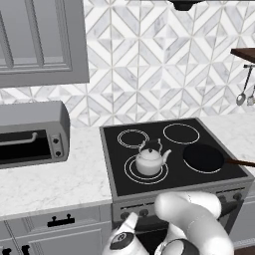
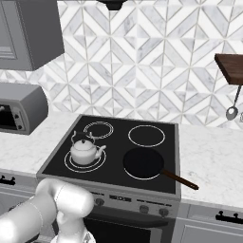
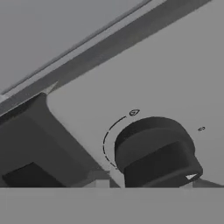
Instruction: Pick the kettle from the counter and place it on a stove burner. Then turn the burner on.
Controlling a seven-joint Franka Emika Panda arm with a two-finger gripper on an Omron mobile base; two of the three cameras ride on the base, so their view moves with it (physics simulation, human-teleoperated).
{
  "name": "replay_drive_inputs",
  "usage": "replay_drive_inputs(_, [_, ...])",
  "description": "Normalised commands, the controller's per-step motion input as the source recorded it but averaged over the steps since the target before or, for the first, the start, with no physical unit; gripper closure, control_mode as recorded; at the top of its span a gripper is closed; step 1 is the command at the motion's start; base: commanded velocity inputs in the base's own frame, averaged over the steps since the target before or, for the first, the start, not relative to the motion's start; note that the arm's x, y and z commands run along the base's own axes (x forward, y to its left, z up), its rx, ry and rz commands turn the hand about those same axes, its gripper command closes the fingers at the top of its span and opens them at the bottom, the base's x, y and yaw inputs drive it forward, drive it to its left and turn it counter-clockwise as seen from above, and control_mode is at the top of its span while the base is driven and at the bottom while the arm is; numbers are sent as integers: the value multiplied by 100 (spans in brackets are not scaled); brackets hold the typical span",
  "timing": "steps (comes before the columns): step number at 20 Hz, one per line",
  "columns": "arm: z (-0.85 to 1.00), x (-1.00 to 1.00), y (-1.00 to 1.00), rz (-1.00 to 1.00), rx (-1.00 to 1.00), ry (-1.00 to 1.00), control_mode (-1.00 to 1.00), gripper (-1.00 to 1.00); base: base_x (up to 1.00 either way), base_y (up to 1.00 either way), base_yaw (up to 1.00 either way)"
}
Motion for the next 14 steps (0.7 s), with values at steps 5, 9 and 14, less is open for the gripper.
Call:
replay_drive_inputs(5, [0, 20, 61, 17, -31, 15, -100, 100, 0, 0, 0])
replay_drive_inputs(9, [0, 24, 67, 26, -29, 11, -100, 100, 0, 0, 0])
replay_drive_inputs(14, [1, 34, 69, 31, -25, 8, -100, 100, 0, 0, 0])
